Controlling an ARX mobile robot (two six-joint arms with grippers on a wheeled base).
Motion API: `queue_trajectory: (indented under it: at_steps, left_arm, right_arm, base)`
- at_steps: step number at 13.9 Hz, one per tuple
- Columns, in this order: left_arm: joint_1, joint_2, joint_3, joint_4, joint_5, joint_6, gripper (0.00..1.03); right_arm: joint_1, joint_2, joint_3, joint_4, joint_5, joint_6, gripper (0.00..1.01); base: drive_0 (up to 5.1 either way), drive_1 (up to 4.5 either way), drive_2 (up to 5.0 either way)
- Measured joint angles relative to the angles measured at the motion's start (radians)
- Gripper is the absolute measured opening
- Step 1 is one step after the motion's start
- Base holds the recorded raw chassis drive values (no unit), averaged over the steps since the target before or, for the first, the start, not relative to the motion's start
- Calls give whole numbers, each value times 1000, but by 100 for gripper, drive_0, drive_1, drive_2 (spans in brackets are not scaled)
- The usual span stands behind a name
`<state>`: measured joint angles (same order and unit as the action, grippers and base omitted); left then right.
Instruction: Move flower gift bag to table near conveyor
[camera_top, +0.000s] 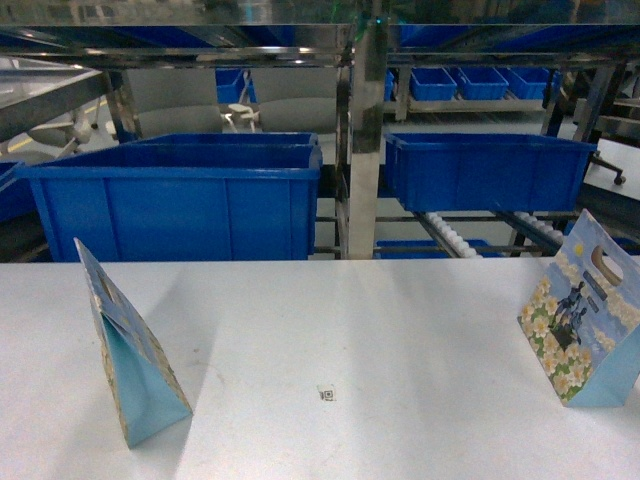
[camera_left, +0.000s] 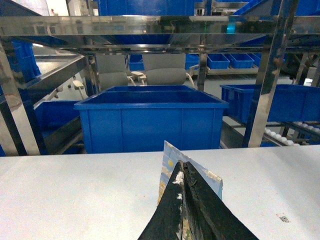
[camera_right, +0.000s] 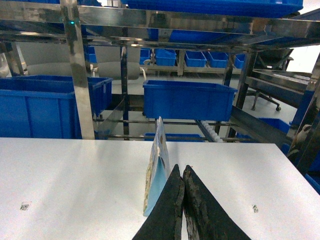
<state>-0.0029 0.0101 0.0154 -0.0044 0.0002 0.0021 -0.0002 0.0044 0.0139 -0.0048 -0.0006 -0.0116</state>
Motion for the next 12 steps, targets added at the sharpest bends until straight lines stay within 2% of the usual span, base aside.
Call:
queue_trajectory:
  at_steps: [2,3,8,11,12]
  left_arm:
    - [0,0,0,0,0,0,2]
    - [0,0,0,0,0,-2,3]
    - [0,0,0,0,0,-2,52]
    - [0,0,0,0,0,-2,95]
    - [0,0,0,0,0,-1,98]
  right_arm:
    - [0,0,0,0,0,0,2]
    - [0,0,0,0,0,0,5]
    - [0,0,0,0,0,0,55]
    - [0,0,0,0,0,0,98]
    - [0,0,0,0,0,1,97]
  base:
    - [0,0,0]
    - [0,0,0]
    - [0,0,0]
    - [0,0,0]
    - [0,0,0]
